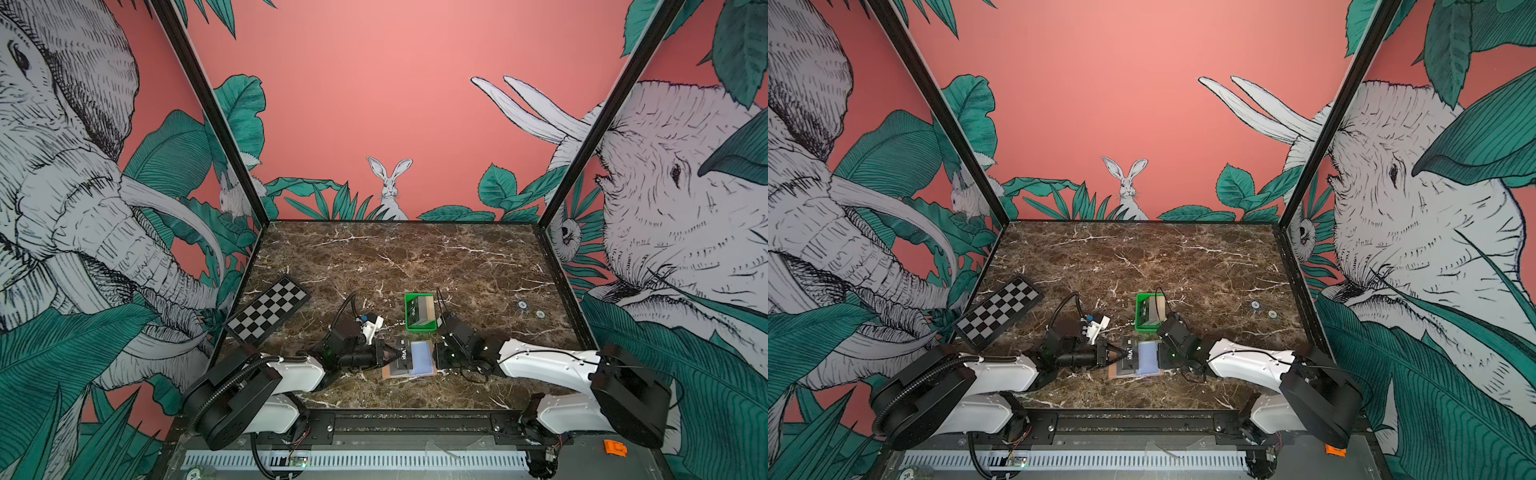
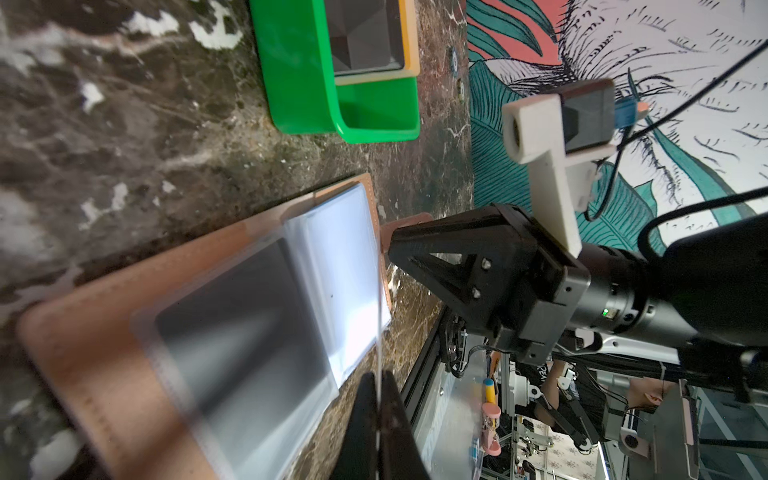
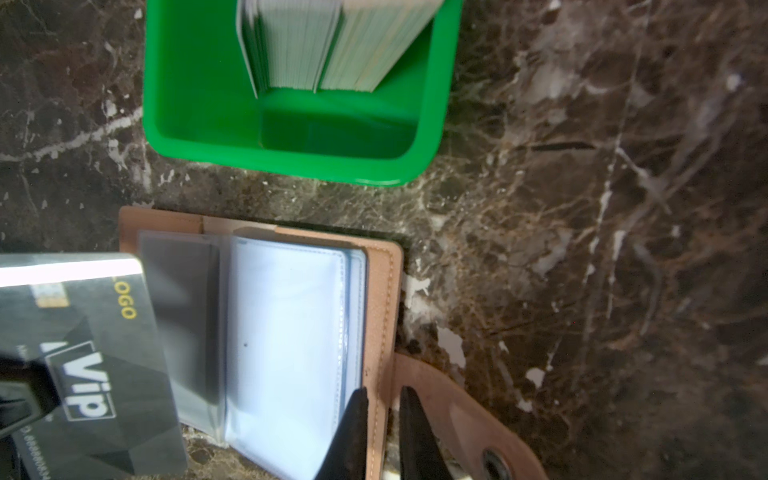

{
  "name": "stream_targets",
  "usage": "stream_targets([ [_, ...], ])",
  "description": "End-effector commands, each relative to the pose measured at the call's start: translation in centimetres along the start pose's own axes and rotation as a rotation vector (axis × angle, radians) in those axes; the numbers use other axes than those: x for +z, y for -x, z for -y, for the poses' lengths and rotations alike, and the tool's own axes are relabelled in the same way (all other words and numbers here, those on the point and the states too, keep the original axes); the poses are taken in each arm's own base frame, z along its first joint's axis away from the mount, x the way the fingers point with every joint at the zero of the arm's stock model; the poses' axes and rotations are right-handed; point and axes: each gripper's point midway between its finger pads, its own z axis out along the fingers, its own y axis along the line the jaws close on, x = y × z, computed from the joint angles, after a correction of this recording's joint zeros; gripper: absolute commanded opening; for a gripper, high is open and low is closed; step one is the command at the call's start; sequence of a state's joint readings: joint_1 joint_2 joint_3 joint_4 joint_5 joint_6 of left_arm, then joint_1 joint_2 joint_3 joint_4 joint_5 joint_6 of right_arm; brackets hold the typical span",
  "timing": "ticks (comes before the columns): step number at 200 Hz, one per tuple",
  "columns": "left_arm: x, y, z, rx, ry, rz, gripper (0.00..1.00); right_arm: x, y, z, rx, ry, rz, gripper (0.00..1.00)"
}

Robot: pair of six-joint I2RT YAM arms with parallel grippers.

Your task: Put the credit cards into the card holder

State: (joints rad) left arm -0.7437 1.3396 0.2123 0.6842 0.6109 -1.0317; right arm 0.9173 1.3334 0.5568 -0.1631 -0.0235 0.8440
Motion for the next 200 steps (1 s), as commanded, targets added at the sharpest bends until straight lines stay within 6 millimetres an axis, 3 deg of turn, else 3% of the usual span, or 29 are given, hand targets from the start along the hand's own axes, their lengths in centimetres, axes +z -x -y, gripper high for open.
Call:
stream_targets([
  [1, 0.0, 0.5, -0.2, -0.004, 0.006, 0.036, 0.01, 0.1, 0.1, 0.1, -0.018, -0.021, 0.007, 0.16],
  [200, 0.7, -0.2, -2.7, -0.11, 0.073, 0.011, 0.0, 0.7, -0.7, 0.9, -0.03, -0.059, -0.015, 0.15],
])
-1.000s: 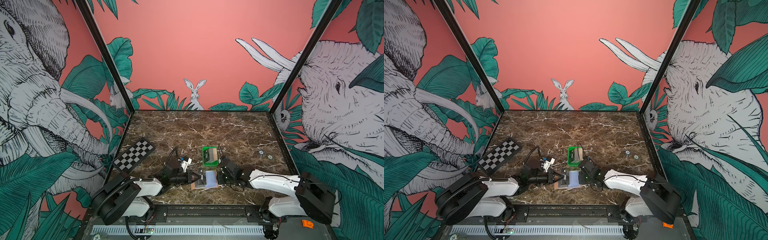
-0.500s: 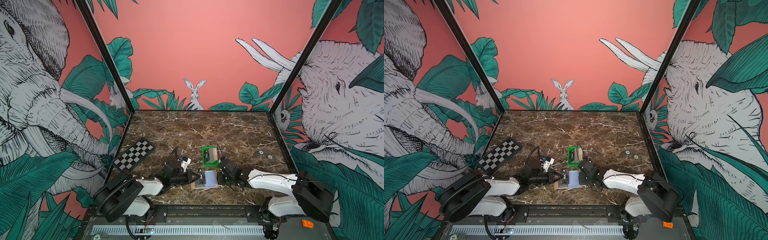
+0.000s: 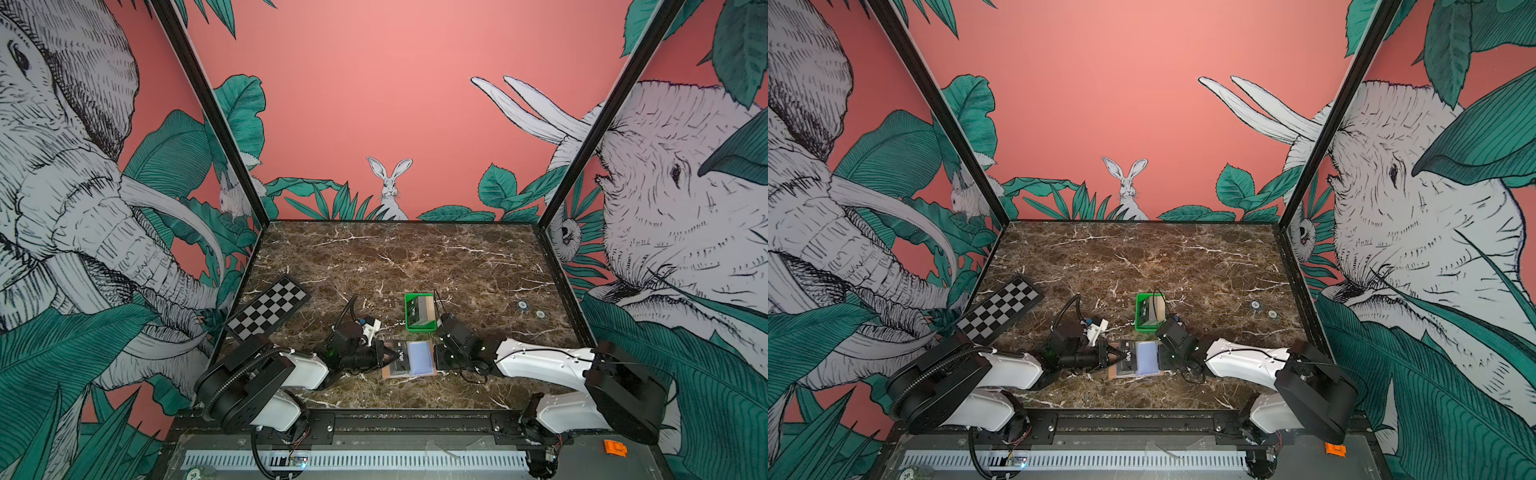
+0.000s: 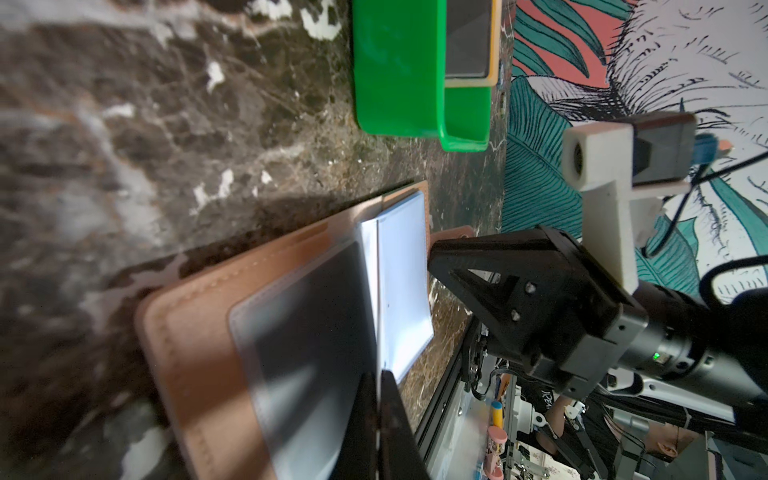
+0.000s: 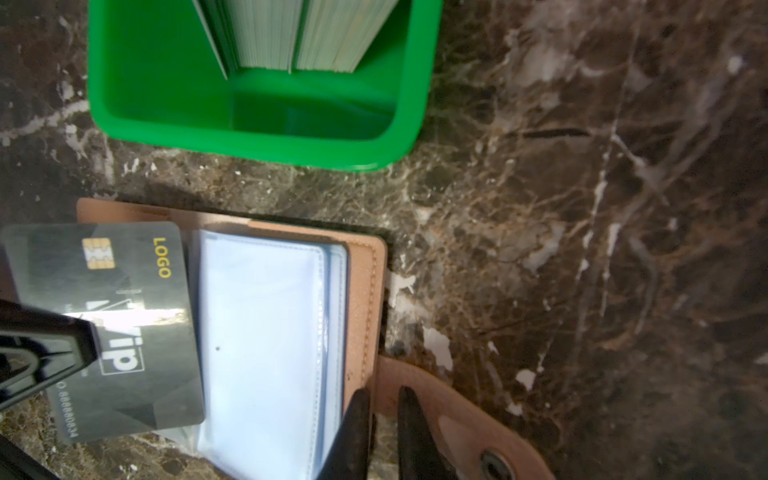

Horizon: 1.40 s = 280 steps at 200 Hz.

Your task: Put the credit cards into the card holder

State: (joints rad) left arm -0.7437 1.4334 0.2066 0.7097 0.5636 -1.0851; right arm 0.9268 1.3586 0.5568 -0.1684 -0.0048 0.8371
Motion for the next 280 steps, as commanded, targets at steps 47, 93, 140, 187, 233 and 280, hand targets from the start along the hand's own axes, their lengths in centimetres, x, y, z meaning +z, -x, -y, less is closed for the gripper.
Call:
stream_targets([
  [47, 0.3, -0.1, -0.2, -0.029, -0.004, -0.002, 0.0, 0.4, -0.3, 0.5, -0.013, -0.029, -0.007, 0.14],
  [93, 0.5, -0.3, -0.2, -0.038, -0.01, -0.014, 0.0, 0.4, -0.3, 0.6, -0.013, -0.034, -0.005, 0.14],
  [140, 1.0, -0.7, -0.1, -0.039, -0.019, -0.032, 0.0, 0.5, -0.4, 0.7, -0.011, -0.039, -0.007, 0.13],
  [187, 1.4, -0.8, -0.1, -0.043, -0.031, -0.04, 0.0, 0.5, -0.5, 0.8, -0.012, -0.042, -0.007, 0.12],
  [233, 1.5, -0.8, -0.2, -0.045, -0.029, -0.045, 0.0, 0.5, -0.4, 0.8, -0.014, -0.042, -0.006, 0.12],
  [280, 1.7, -1.3, 0.1, -0.045, -0.042, -0.083, 0.0, 0.6, -0.2, 0.6, -0.023, -0.042, -0.009, 0.11],
])
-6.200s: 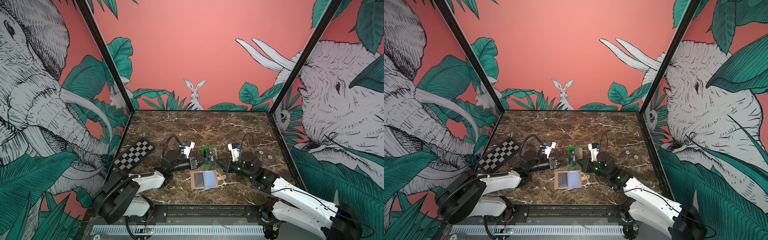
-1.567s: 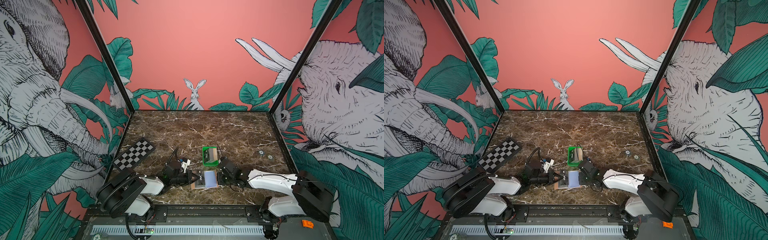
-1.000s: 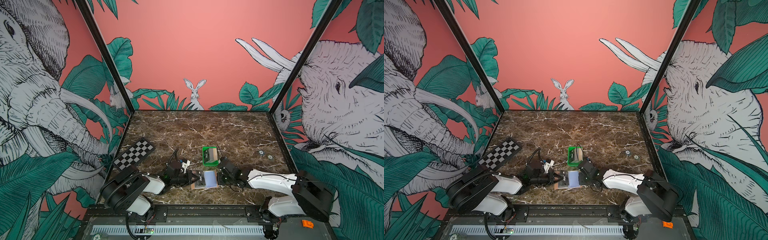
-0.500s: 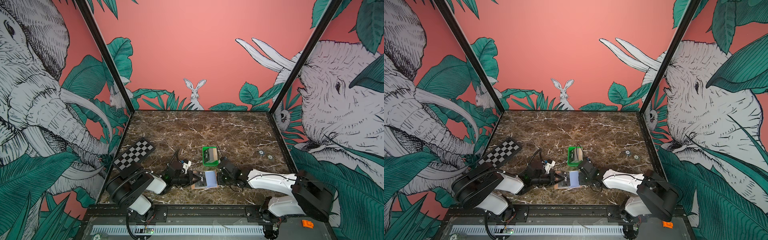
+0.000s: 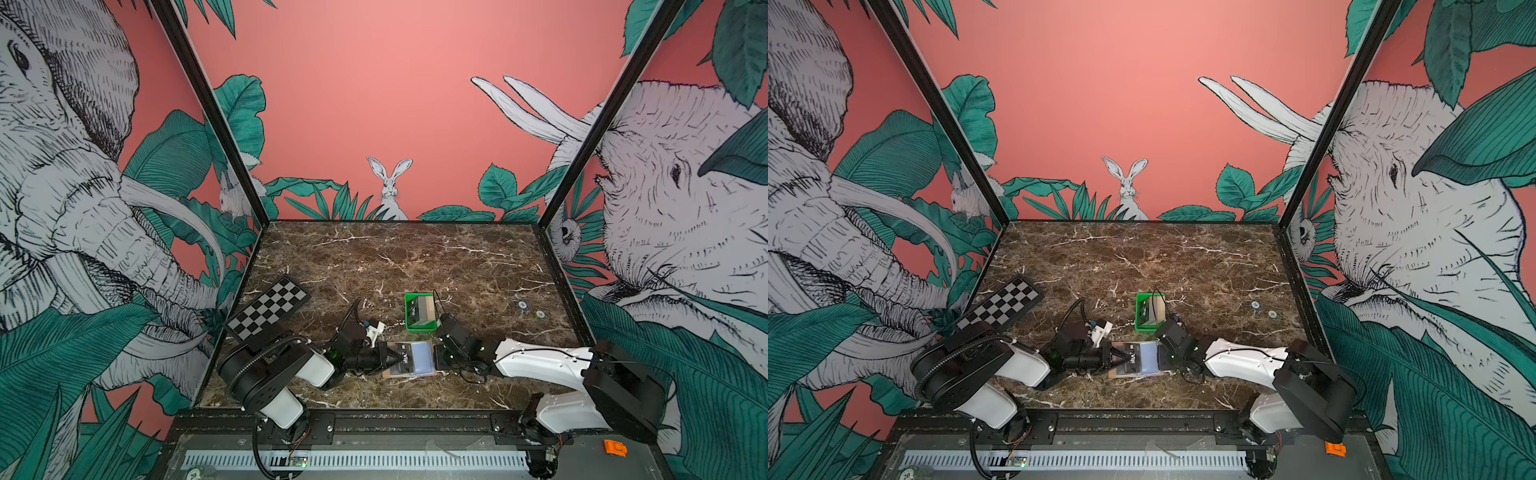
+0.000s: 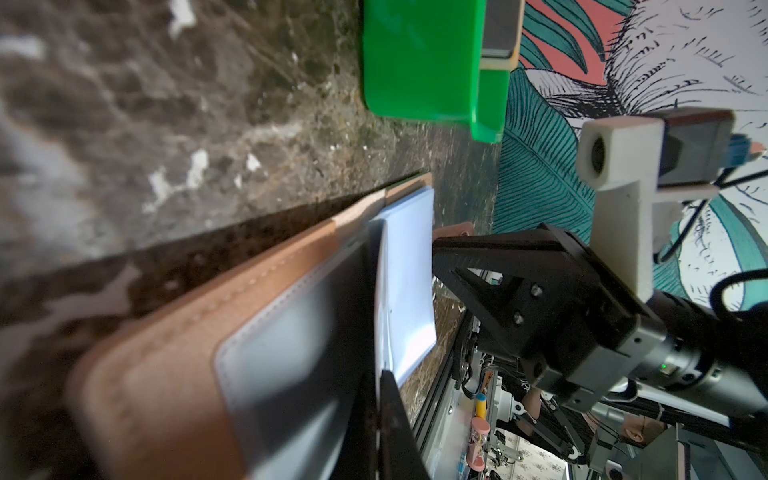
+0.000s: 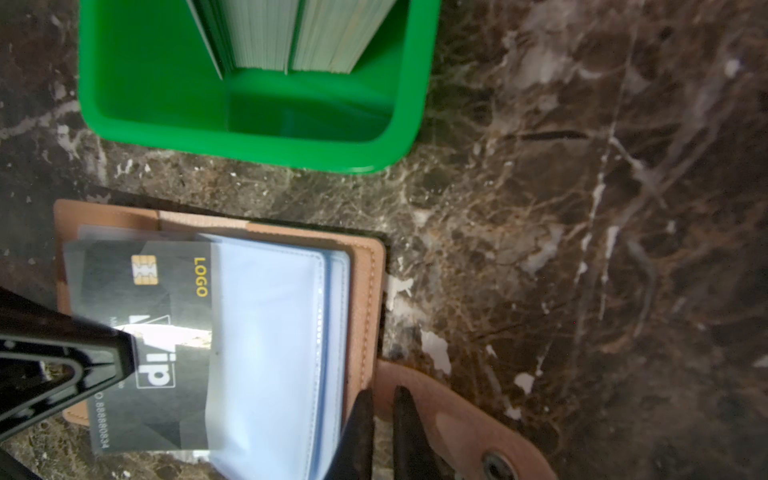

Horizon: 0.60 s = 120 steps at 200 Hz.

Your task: Put the credit cards into the card holder

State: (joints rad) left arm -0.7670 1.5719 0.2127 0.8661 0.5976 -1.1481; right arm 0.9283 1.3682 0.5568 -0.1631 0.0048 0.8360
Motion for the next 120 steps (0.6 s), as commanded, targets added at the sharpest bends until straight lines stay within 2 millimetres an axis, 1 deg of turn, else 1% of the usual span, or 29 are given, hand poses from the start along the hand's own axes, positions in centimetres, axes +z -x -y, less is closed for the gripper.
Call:
stream_targets([
  [1, 0.34, -0.58, 0.18, -0.006, -0.006, -0.041, 0.0, 0.36, -0.27, 0.44, -0.02, -0.033, -0.012, 0.11],
  [39, 0.54, -0.54, 0.08, -0.008, -0.004, -0.047, 0.01, 0.39, -0.25, 0.44, -0.019, -0.033, -0.012, 0.11],
  [99, 1.05, -0.33, -0.03, -0.022, 0.005, -0.052, 0.09, 0.48, -0.35, 0.49, -0.017, -0.032, -0.012, 0.1],
  [120, 1.28, -0.29, 0.06, -0.022, 0.01, -0.056, 0.11, 0.52, -0.38, 0.4, -0.016, -0.027, -0.012, 0.1],
])
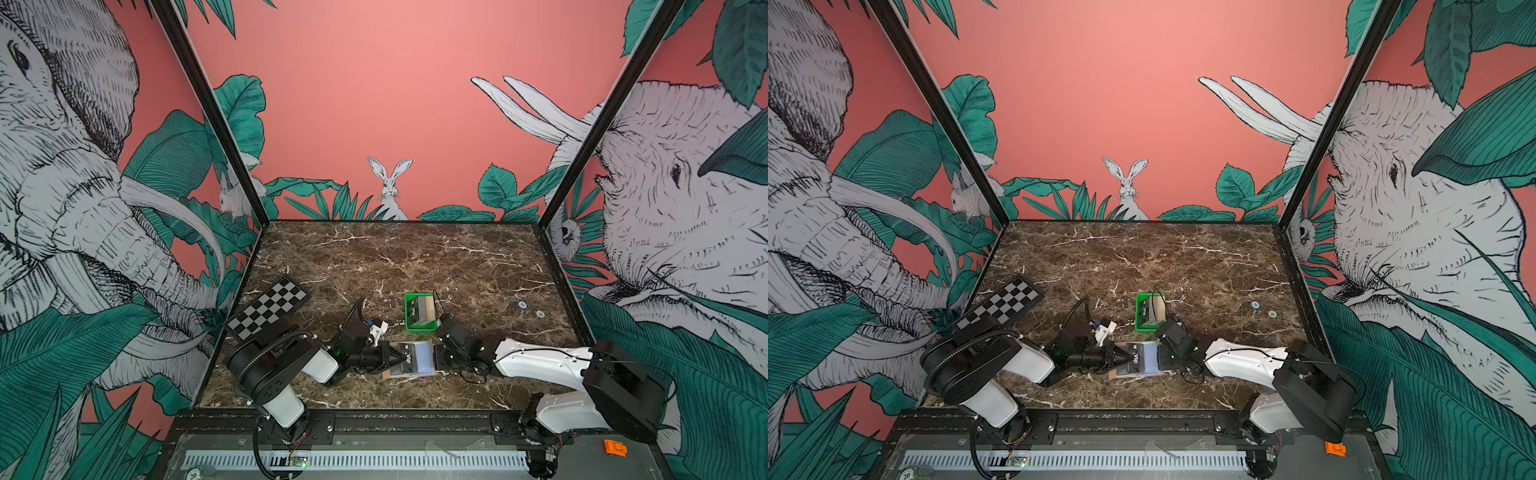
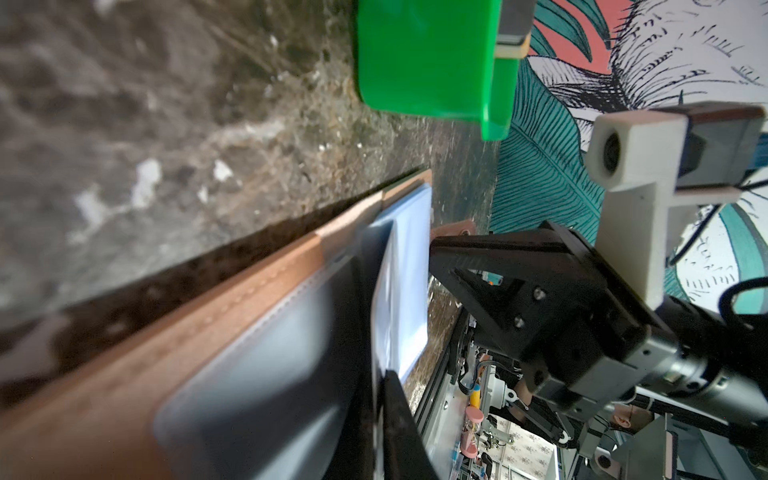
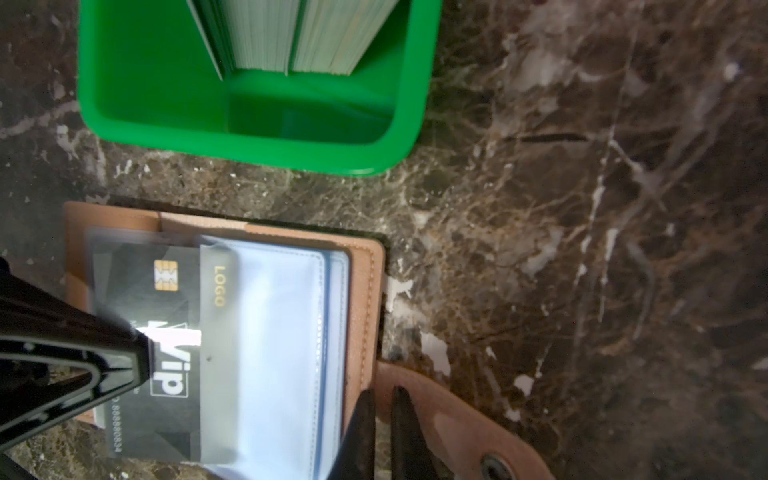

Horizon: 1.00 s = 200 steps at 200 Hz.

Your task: Put the credit cards into the card holder

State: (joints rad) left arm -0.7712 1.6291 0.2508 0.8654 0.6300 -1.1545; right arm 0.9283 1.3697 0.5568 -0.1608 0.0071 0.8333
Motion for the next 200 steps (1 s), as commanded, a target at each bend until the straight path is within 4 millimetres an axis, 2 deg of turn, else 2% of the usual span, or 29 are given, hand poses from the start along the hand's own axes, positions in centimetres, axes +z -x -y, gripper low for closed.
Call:
stream_targets([
  [1, 0.4, -0.2, 0.1, -0.007, 0.011, -0.016, 0.11, 0.5, -0.4, 0.4, -0.013, -0.025, -0.014, 0.1],
  [54, 0.4, -0.3, 0.1, -0.007, 0.027, -0.024, 0.14, 0.5, -0.4, 0.4, -0.012, -0.025, -0.014, 0.1],
  [86, -0.2, -0.2, -1.2, 0.0, 0.139, -0.016, 0.16, 0.5, -0.5, 0.5, -0.013, -0.03, -0.016, 0.1],
  [135, -1.7, -0.2, -1.7, 0.034, 0.265, -0.015, 0.19, 0.5, -0.6, 0.7, -0.012, -0.037, -0.016, 0.1],
  [200, -1.1, 0.0, -0.6, 0.021, 0.212, -0.022, 0.21, 0.6, -0.5, 0.6, -0.013, -0.035, -0.017, 0.1],
])
